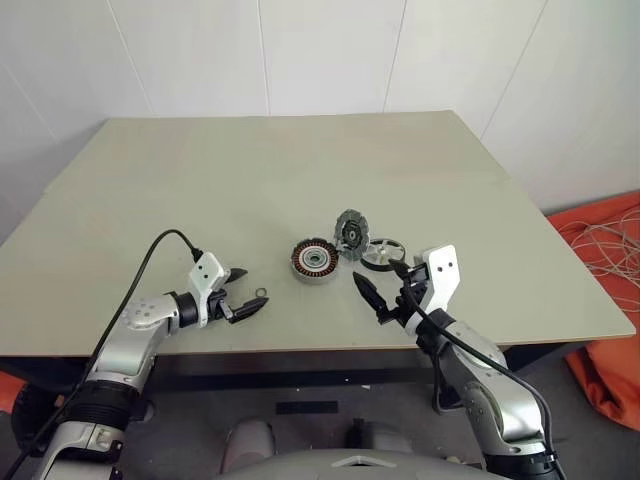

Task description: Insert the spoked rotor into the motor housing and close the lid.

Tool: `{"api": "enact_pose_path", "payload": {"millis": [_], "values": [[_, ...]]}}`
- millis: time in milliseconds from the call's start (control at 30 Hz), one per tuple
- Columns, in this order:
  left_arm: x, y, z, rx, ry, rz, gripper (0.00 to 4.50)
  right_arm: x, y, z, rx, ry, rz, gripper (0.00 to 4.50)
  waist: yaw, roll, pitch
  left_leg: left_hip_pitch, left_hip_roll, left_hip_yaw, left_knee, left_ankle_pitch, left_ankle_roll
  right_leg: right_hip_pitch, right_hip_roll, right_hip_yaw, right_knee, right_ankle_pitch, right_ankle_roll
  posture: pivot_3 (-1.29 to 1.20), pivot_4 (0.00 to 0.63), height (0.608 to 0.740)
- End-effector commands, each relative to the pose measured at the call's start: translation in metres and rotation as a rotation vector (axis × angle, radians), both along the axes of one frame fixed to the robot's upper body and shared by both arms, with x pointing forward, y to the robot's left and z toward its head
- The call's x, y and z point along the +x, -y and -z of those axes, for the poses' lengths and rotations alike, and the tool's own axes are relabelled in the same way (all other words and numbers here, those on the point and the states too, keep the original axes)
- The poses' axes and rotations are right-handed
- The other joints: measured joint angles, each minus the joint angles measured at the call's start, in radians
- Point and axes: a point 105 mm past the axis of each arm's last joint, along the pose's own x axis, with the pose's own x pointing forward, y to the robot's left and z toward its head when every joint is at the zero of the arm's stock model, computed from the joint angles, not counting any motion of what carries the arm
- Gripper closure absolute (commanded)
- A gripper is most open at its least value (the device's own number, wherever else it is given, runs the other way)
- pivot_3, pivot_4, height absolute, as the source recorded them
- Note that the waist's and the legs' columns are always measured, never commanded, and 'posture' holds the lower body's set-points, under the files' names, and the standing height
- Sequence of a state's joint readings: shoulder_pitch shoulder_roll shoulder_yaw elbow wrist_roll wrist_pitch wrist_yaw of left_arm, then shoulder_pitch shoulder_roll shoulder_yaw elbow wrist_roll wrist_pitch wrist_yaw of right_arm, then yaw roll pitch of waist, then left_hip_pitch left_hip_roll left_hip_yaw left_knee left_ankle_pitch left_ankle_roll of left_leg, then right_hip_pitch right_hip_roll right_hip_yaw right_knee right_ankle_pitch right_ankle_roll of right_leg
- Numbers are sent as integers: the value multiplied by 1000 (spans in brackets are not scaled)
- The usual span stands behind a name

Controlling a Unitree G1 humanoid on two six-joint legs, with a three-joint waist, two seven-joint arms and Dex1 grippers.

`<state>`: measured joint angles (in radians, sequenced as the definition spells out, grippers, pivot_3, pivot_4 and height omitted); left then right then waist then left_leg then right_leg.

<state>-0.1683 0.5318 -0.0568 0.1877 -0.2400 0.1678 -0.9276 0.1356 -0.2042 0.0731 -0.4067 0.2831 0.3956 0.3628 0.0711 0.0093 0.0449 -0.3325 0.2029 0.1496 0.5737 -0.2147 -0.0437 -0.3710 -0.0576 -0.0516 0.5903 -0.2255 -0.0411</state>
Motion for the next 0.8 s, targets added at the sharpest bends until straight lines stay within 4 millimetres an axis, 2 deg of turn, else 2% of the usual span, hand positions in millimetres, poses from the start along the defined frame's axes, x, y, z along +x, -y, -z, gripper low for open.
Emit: {"api": "enact_pose_path", "payload": {"millis": [33,400,500,567,800], "values": [[5,9,-18,22,38,61,42,0,-4,-6,5,53,3,0,0,0,0,0,0,0,0,0,0,0,0,0,0,0,0,0,0,740],[0,19,-24,46,4,133,42,3,-7,-3,5,58,12,0,0,0,0,0,0,0,0,0,0,0,0,0,0,1,-2,0,0,740],[-2,18,-22,57,-14,132,596,3,-6,-3,5,60,15,0,-1,0,0,0,0,0,0,0,0,0,0,0,0,1,-2,0,0,740],[-3,18,-20,59,-26,123,1200,3,-6,-4,5,60,15,0,-1,0,0,0,0,0,0,0,0,0,0,0,0,0,-1,0,0,740],[-4,16,-13,72,-50,99,1200,0,-7,-5,4,59,13,0,-1,0,0,0,0,0,0,0,0,0,0,0,0,-1,1,0,0,740]]}}
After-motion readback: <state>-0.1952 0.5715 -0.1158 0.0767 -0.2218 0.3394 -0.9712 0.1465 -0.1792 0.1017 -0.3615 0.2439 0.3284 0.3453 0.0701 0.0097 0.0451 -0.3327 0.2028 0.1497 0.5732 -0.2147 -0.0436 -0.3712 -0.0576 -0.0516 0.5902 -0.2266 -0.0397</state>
